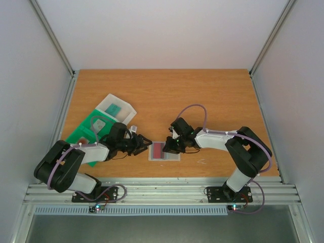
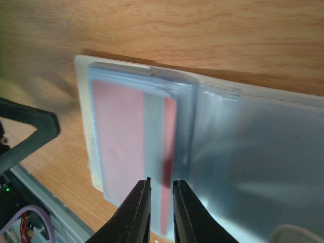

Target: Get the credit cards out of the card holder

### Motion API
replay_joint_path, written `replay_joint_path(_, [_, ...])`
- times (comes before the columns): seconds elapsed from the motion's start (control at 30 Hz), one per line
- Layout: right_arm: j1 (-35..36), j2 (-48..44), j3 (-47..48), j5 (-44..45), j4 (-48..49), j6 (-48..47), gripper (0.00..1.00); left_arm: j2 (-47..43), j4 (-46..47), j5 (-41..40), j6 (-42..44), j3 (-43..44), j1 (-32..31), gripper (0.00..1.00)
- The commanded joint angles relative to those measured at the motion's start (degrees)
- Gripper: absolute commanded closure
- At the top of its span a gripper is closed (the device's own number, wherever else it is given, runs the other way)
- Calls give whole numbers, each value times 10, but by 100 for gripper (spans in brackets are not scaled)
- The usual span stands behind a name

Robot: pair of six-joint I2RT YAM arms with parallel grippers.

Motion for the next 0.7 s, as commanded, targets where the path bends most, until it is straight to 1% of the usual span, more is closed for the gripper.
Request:
replay_joint_path(0.0, [5,19,3,37,-15,-3,90,11,50,11,-7,-5,-4,50])
replay_joint_path(0.13, [5,29,-11,53,-18,-4,94,11,66,18,-14,-4,-4,47])
replay_joint_path(0.23, [5,29,-16,56,-18,-9,96,12,76,19,-17,-3,-8,46])
replay_joint_path(0.43, [5,24,-16,57,-20,-10,97,38,104,28,-20,15,-31,45])
replay_joint_path(0.67, [4,19,-21,55,-17,-11,97,63,124,14,-31,30,-62,45])
